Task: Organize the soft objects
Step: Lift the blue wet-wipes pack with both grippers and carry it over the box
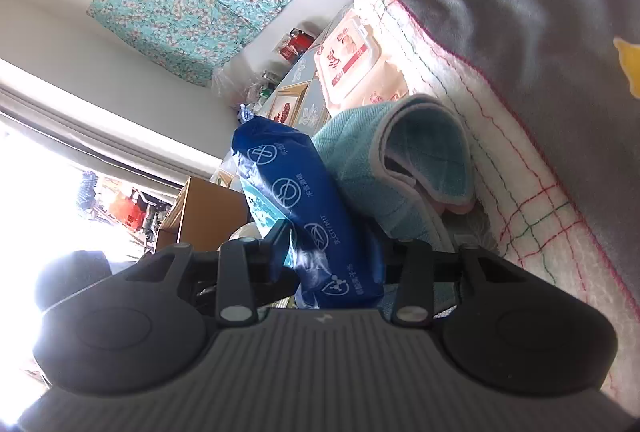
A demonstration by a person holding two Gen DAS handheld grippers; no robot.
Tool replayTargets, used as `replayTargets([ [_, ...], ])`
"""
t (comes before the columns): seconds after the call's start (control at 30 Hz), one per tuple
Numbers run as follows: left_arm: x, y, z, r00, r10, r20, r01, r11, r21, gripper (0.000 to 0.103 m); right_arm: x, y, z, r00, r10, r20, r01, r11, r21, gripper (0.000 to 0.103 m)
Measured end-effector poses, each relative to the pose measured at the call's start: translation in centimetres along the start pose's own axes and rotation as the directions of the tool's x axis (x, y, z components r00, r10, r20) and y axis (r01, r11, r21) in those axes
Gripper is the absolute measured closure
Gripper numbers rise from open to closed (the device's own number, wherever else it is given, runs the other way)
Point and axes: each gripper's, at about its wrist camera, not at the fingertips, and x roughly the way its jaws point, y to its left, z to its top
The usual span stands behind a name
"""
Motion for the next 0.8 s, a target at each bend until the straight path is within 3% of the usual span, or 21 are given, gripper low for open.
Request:
replayTargets([
  [0.2, -0.9, 0.1, -0.1, 0.999, -0.035, 0.033, 0.036, 0.999, -0.021, 0.050, -0.5, 0.0, -0.1, 0.999, 0.050, -0.001, -0.050, 0.998, 0.038, 0.072],
  [0.47, -5.2, -0.2, -1.1, 0.989, -0.111, 0.101, 0.114, 0.993, -0.027, 0.050, -3.0, 2.9, -1.6, 0.995, 0.093, 0.021, -0.093, 0.996, 0.017, 0.075],
  [0.8, -13.6, 1.3, -2.6, 0.968, -0.086, 0.234, 0.097, 0.995, -0.038, 0.050, -2.9, 10.2, -3.9, 0.986, 0.169, 0.003, -0.169, 0.983, -0.072, 0.075],
])
